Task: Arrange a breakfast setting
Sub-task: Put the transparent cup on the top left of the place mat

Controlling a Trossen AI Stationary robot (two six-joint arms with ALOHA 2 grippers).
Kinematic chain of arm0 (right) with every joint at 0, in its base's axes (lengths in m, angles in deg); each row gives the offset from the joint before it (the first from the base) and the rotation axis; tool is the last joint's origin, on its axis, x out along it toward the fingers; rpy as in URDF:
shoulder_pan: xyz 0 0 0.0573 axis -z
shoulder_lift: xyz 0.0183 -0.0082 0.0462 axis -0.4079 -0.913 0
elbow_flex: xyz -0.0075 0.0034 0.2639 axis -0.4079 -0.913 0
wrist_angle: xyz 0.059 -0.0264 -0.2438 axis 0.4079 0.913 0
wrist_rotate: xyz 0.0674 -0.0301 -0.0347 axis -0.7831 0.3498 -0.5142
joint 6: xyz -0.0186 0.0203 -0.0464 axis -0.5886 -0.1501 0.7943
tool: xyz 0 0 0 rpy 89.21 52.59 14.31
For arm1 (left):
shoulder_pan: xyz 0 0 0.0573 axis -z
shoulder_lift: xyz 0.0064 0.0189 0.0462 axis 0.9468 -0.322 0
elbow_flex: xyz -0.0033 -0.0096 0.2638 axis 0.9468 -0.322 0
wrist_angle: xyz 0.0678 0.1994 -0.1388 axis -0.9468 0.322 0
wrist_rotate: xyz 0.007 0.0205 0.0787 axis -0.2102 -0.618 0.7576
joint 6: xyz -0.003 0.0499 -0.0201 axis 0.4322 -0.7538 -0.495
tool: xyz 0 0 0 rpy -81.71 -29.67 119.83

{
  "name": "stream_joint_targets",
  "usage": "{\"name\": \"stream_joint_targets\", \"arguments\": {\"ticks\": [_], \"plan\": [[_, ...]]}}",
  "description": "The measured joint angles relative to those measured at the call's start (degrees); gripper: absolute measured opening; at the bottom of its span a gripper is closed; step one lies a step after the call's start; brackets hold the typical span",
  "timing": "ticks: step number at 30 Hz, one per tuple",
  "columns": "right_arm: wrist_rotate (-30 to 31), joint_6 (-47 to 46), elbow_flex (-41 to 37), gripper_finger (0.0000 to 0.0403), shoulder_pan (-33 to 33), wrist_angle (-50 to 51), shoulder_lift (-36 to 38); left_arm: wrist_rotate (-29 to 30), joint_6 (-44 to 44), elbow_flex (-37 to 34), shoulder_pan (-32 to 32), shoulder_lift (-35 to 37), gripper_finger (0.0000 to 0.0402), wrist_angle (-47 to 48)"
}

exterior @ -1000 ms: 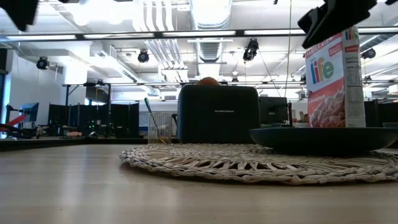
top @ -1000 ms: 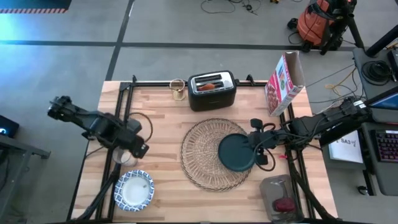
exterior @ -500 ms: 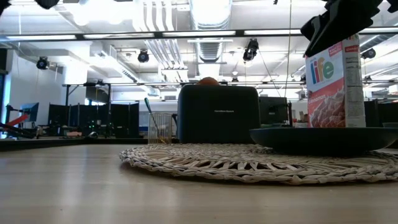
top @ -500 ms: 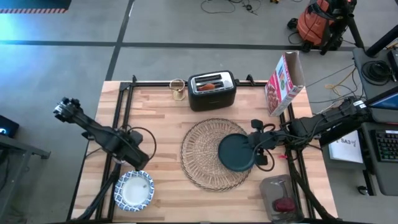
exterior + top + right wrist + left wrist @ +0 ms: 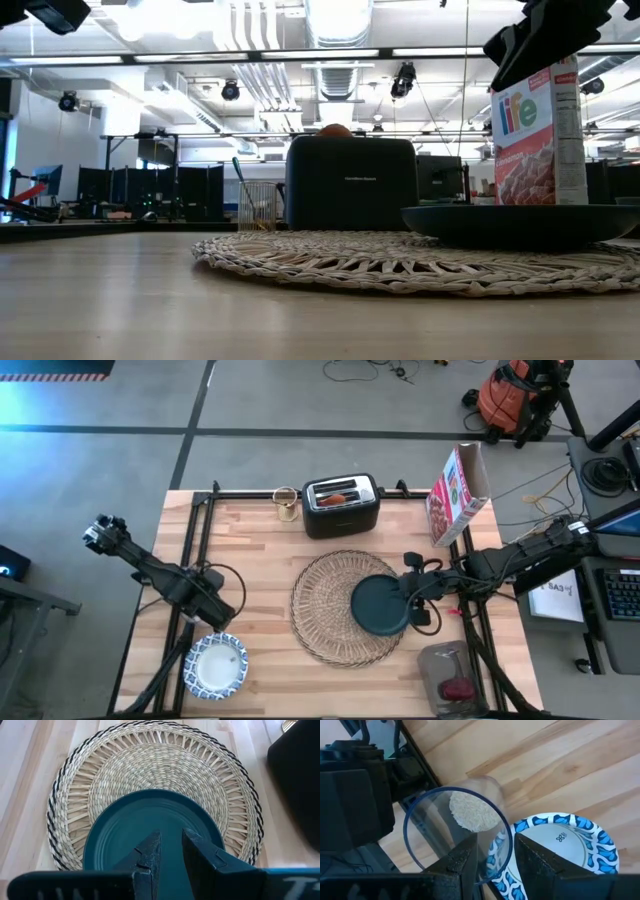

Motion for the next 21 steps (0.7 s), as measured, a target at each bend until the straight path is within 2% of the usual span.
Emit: {"name": "stream_joint_targets", "arguments": {"ticks": [15,21], "plan": [[0.00,0.02,0.00,0.0068,0.00,-0.02,-0.02,-0.25,0.44,-0.02,0.00,-0.07,0.0112,-3.85],[0.00,0.02,0.00,0.0068,0.00,0.00,-0.04,-0.31,0.33,-2.30,0.00,-0.27,0.0112,-3.95]]}}
